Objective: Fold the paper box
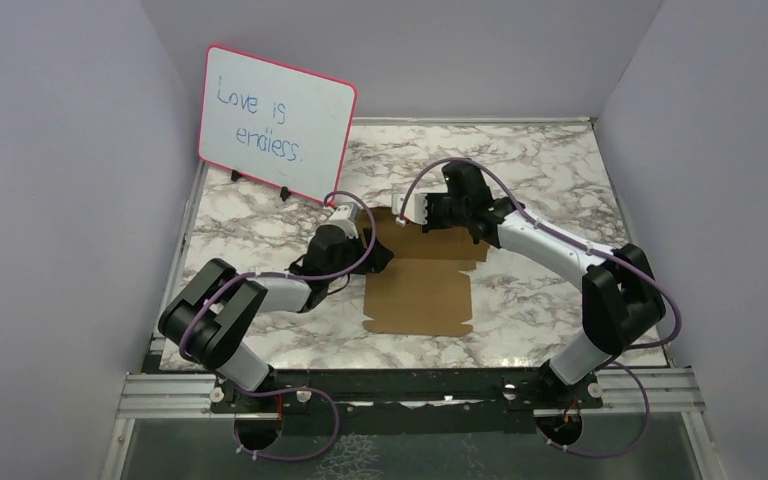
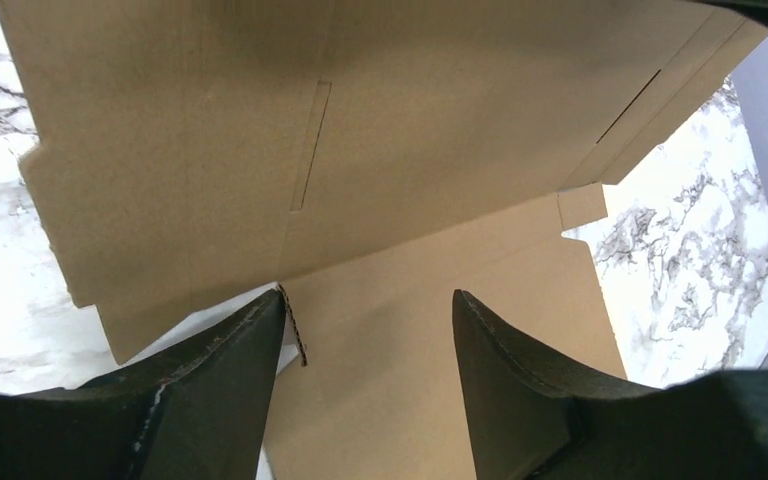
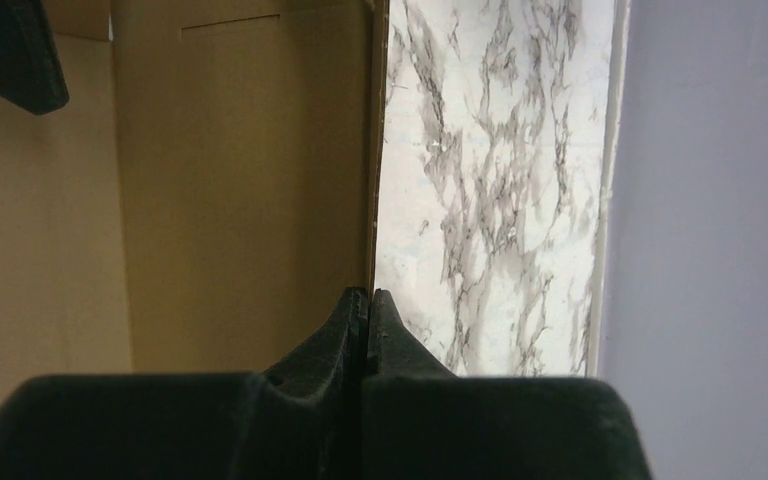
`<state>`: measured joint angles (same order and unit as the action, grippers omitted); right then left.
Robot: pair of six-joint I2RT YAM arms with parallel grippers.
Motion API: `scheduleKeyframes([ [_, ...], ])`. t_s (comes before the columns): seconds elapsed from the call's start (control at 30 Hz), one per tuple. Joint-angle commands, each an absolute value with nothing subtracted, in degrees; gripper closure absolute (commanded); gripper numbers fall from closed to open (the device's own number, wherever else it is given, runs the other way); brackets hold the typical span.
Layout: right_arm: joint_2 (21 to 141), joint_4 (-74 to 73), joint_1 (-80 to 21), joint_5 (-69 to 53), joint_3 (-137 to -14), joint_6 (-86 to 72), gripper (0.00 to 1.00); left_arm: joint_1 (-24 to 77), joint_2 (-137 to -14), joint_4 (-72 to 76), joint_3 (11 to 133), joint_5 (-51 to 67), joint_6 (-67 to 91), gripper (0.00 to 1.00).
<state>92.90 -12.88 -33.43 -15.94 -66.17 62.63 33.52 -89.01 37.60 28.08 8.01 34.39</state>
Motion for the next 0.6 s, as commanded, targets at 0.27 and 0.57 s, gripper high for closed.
scheduleKeyframes([
  [0.27, 85.71, -1.54, -36.45, -11.06, -58.29, 72.39, 0.99, 32.70, -79.54, 40.18, 24.46, 3.67, 31.64, 0.32],
  [0.57, 85.17, 5.12, -37.63, -8.27, -55.02, 76.56, 0.99, 30.10, -63.14, 40.09, 19.15, -2.98, 28.01, 0.29],
])
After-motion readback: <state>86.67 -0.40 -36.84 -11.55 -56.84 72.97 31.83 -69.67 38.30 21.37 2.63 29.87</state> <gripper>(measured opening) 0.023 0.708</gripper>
